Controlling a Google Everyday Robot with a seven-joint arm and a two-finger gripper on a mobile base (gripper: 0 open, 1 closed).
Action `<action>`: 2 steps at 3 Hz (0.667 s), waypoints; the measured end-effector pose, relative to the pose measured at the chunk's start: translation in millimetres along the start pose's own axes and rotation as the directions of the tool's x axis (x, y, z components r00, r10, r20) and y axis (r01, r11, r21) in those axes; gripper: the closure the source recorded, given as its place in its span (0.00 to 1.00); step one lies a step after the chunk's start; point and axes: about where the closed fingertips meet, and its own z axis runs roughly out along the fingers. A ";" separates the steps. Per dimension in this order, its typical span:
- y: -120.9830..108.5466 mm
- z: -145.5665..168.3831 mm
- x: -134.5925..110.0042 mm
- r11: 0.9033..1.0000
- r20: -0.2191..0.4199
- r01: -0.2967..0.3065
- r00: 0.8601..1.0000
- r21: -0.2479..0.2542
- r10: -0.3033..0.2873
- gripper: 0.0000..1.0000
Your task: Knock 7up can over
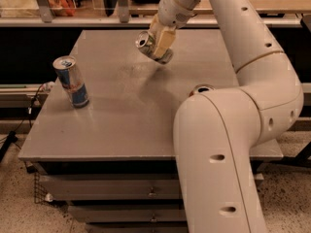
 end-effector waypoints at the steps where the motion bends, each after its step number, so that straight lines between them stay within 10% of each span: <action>1: 4.0 -2.0 -9.3 0.995 -0.007 0.101 0.995 -0.014 -0.101 0.61; 2: 9.1 -3.7 -15.0 0.985 -0.009 0.171 0.985 -0.027 -0.171 0.36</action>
Offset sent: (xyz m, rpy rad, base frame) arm -0.0561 -0.0093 0.0081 -0.1063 -0.0116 0.2787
